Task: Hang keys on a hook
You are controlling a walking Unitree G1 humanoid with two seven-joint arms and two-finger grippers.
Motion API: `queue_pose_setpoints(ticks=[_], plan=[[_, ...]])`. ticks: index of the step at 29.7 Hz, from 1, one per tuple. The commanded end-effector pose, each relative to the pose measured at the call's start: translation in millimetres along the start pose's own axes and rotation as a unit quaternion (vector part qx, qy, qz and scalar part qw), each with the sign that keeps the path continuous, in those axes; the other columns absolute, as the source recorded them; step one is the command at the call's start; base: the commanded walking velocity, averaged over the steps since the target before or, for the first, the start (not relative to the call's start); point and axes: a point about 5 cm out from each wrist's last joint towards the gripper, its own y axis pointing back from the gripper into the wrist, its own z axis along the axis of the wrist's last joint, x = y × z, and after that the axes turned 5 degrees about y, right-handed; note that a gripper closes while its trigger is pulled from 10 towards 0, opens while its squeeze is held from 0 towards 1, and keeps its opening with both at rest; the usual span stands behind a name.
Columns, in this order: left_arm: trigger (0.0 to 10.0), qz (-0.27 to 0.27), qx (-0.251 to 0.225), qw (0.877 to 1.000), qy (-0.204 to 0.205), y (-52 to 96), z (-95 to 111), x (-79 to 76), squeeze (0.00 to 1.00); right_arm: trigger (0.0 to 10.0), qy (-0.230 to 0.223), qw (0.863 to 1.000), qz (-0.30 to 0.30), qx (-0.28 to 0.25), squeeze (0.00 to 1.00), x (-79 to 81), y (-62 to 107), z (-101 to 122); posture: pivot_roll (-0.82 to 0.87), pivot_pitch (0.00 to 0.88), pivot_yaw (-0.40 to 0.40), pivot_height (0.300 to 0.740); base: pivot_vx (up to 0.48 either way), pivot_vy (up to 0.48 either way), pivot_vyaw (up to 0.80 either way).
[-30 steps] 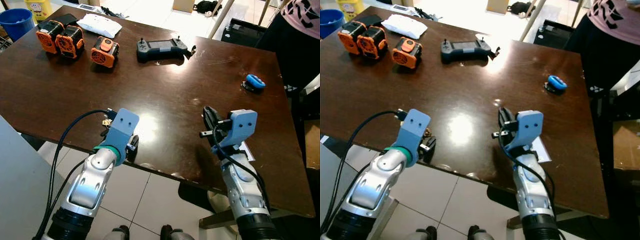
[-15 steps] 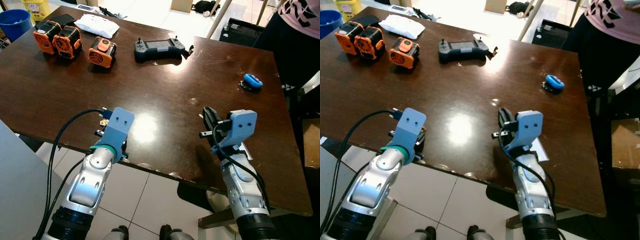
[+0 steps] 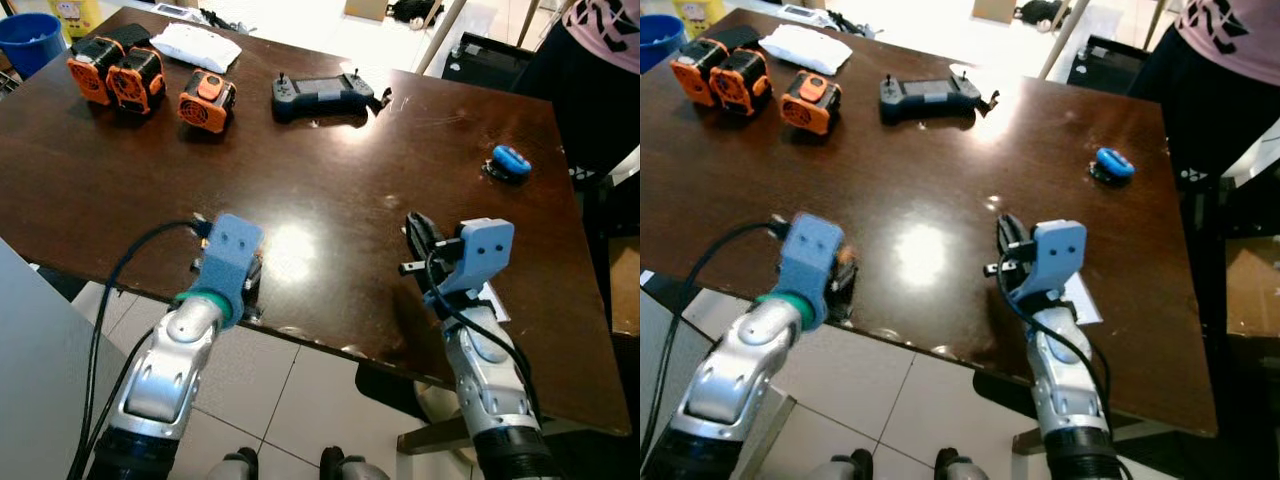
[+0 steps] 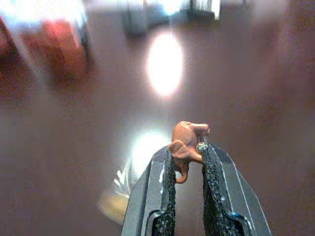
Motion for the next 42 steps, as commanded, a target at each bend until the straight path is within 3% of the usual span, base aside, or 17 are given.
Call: queue_pose_setpoints(ticks=[1,2,8,15,22,27,42], plan=[[10.0,0.000,-0.059,0.998,-0.001,2.8,20,-1.3,0.00,10.0,0.002,1.000,-0.004,0.007,0.00,-2.8,2.4,-4,-0.01,0.159,-0.012,0.740,0.000,0.000,0.00],[10.0,0.019,-0.126,0.991,-0.026,2.9,48,1.9,0.00,10.0,0.001,1.000,-0.003,0.004,0.00,-2.3,1.1,-3,-0.01,0.155,-0.011,0.740,0.000,0.000,0.00],[10.0,0.057,-0.195,0.977,-0.070,4.4,75,8.2,0.00,10.0,0.000,1.000,-0.003,0.000,0.00,-2.1,0.0,-1,-0.01,0.149,-0.014,0.740,0.000,0.000,0.00],[10.0,0.054,-0.184,0.978,-0.077,4.5,68,6.2,0.00,10.0,-0.004,1.000,-0.001,-0.005,0.00,0.1,-1.0,0,-0.01,0.147,-0.017,0.740,0.000,0.000,0.00],[10.0,0.042,-0.133,0.989,-0.052,6.5,42,4.1,0.00,10.0,-0.010,1.000,0.002,-0.009,0.00,3.8,-1.2,2,-0.01,0.151,-0.018,0.740,0.000,0.000,0.00],[10.0,0.046,-0.116,0.990,-0.065,9.9,28,5.3,0.00,10.0,-0.012,1.000,0.002,-0.010,0.00,3.9,-1.7,2,-0.01,0.153,-0.021,0.740,-0.117,0.000,0.00],[10.0,0.048,-0.105,0.991,-0.073,11.4,20,6.2,0.00,10.0,-0.012,1.000,0.003,-0.011,0.00,4.9,-3.3,2,0.00,0.156,-0.023,0.740,-0.336,0.000,0.00]])
